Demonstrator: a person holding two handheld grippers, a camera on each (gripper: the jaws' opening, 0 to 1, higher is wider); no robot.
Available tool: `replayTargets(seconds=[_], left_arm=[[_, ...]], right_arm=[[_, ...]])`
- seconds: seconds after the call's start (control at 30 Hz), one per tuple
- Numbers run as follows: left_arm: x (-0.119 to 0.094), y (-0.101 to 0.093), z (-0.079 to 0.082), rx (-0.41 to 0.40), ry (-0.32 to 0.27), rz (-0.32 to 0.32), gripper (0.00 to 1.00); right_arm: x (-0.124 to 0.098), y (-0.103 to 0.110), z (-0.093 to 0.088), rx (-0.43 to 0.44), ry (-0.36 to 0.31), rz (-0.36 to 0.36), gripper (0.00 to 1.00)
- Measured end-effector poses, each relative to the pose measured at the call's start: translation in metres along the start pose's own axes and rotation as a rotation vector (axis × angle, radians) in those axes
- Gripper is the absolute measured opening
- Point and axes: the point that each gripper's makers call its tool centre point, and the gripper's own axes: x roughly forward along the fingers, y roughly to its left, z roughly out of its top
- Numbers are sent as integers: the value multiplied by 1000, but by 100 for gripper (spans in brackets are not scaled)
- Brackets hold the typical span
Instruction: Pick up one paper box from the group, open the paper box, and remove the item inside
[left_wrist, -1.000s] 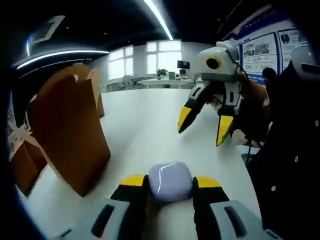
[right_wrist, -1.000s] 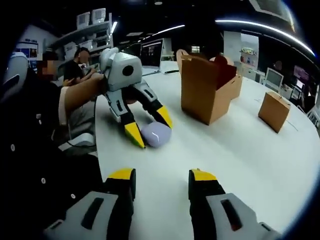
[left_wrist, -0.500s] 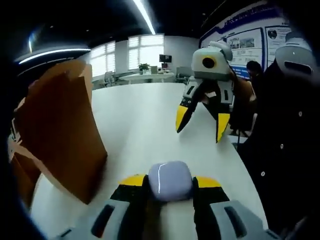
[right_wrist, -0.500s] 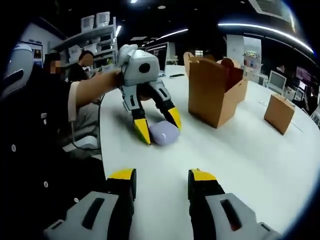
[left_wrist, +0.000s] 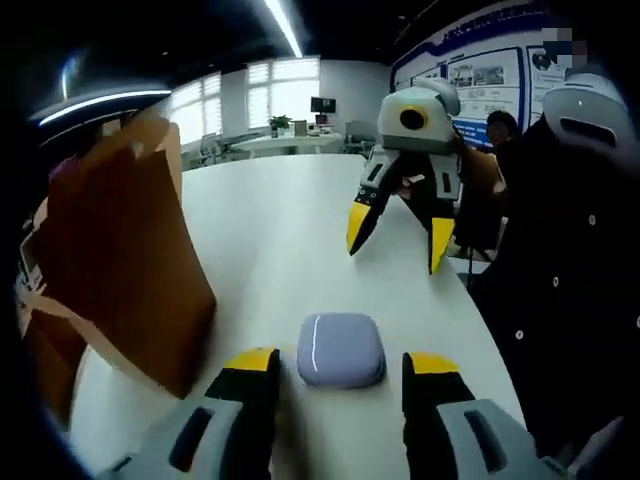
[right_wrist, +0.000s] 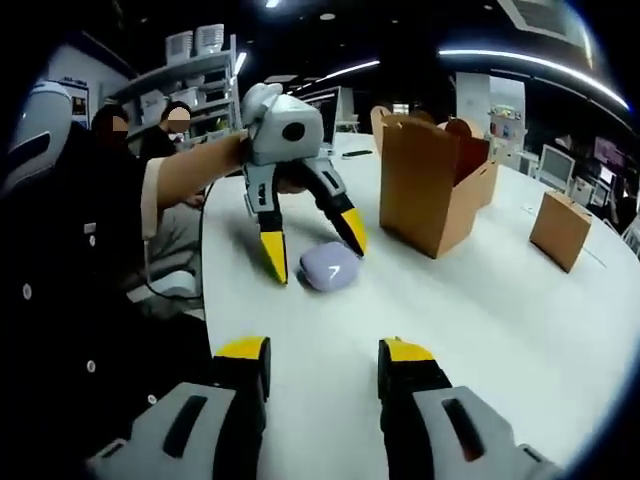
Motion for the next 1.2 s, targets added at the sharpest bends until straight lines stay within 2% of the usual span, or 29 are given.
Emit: replayTargets(seconds=[0.2,0.33,0.5,0.67,0.93,1.2], left_arm=[[-34,8,-8,-111,-24,214,53],[-63,4,-23,-261,-68,339,54],[-93,-10,-56,-326,-55,449,54],[-114,-30,-72,-371,-83,526,54],[-154,-51,-70,-393,-147,652,55],[-182,-51,-53,-405,-202,724,57]], right_arm=[[-5,-7,1,6,-9,-45,45],[-15,-14,-2,14,-13,-84,47],[-28,-18,-6,-6,-14,-122,48],[-38,-21,-11,-20,-24,-147,49],[-66,-23,-11,-20,-59,-188,49],[-87,-23,-7,-28,-72,-218,50]])
